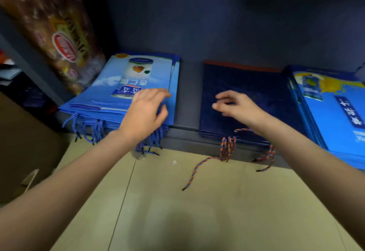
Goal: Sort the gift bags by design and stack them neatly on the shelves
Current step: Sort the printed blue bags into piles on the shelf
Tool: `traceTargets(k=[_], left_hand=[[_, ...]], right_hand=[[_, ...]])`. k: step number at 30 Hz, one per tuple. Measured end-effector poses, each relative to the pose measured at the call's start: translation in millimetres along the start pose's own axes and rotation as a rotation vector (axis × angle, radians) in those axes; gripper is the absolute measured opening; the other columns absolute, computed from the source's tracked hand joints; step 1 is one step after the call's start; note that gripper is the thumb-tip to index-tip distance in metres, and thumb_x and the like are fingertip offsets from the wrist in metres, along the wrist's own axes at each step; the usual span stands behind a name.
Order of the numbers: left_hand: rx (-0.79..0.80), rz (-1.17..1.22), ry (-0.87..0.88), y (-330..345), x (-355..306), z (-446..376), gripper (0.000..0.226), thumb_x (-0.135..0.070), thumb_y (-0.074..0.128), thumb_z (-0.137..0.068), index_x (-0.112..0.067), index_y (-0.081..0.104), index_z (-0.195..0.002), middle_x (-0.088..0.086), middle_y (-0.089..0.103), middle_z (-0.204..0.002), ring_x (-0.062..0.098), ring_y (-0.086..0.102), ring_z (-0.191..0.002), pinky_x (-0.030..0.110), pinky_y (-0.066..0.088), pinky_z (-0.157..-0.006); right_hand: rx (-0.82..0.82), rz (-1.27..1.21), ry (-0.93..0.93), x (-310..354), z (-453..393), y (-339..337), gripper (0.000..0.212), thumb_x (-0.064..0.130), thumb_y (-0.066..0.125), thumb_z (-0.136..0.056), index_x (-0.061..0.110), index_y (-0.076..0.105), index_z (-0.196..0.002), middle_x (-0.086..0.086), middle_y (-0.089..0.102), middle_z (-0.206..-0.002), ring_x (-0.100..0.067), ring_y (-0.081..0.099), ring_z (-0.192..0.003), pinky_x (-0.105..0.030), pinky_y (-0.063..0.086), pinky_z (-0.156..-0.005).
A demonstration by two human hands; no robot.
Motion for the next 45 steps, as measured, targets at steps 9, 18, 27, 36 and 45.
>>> traceTargets(k=[9, 18, 27, 36, 45], left_hand=[[0.766, -0.449, -0.335, -54.1, 119.6, 48.5, 0.070, -0.057, 0.048, -0.086, -0.032, 0.022, -0.145, -0.003, 0.030, -0.147, 0.025, 0.030, -0.134, 0.041, 0.030, -0.106], [0.790, -0.130, -0.330, -25.2, 114.6, 24.0, 0.073, -0.055, 0.062, -0.080, -0.037, 0.031, -0.142, -0.005, 0.032, -0.150, 0.022, 0.034, -0.134, 0.042, 0.031, -0.109], [0.450, -0.305, -0.428, -65.2, 134.1, 50.1, 0.080, -0.048, 0.063, -0.082, -0.026, 0.020, -0.147, 0.008, 0.036, -0.137, 0.029, 0.034, -0.126, 0.040, 0.031, -0.103], [0.231, -0.309, -0.301, -90.4, 128.1, 42.9, 0.077, -0.052, 0.064, -0.079, -0.024, 0.030, -0.142, 0.002, 0.031, -0.143, 0.023, 0.026, -0.132, 0.039, 0.019, -0.108], [0.582, -0.344, -0.213, -51.3, 121.9, 47.2, 0.062, -0.047, 0.060, -0.085, -0.031, 0.031, -0.138, -0.004, 0.038, -0.137, 0.019, 0.033, -0.128, 0.037, 0.025, -0.105]], right_hand=[[0.162, -0.233, 0.195, 36.4, -46.6, 124.7, 0.062, 0.028, 0.069, -0.082, 0.014, 0.038, -0.134, -0.002, 0.045, -0.126, -0.016, 0.048, -0.108, -0.030, 0.040, -0.089], [0.112, 0.007, 0.035, 46.1, -45.6, 122.5, 0.081, 0.042, 0.073, -0.076, 0.021, 0.029, -0.141, -0.001, 0.035, -0.145, -0.019, 0.036, -0.131, -0.029, 0.034, -0.102], [0.100, 0.586, -0.102, 79.2, -41.9, 128.5, 0.060, 0.051, 0.075, -0.069, 0.022, 0.057, -0.118, -0.001, 0.054, -0.128, -0.020, 0.042, -0.124, -0.030, 0.037, -0.090], [-0.133, 0.336, -0.083, 126.0, -52.2, 80.4, 0.041, 0.042, 0.076, -0.072, 0.016, 0.068, -0.104, -0.005, 0.063, -0.115, -0.017, 0.056, -0.103, -0.020, 0.035, -0.076], [0.079, 0.551, -0.144, 70.9, -9.7, 154.2, 0.063, 0.043, 0.074, -0.074, 0.015, 0.052, -0.126, -0.003, 0.056, -0.125, -0.020, 0.049, -0.118, -0.028, 0.040, -0.093]])
Point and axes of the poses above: each hand's wrist, its own z-axis away from the middle knuckle, its own y-axis out of the palm, x = y × z, the point moved 5 cm from there along -z, towards the middle knuckle
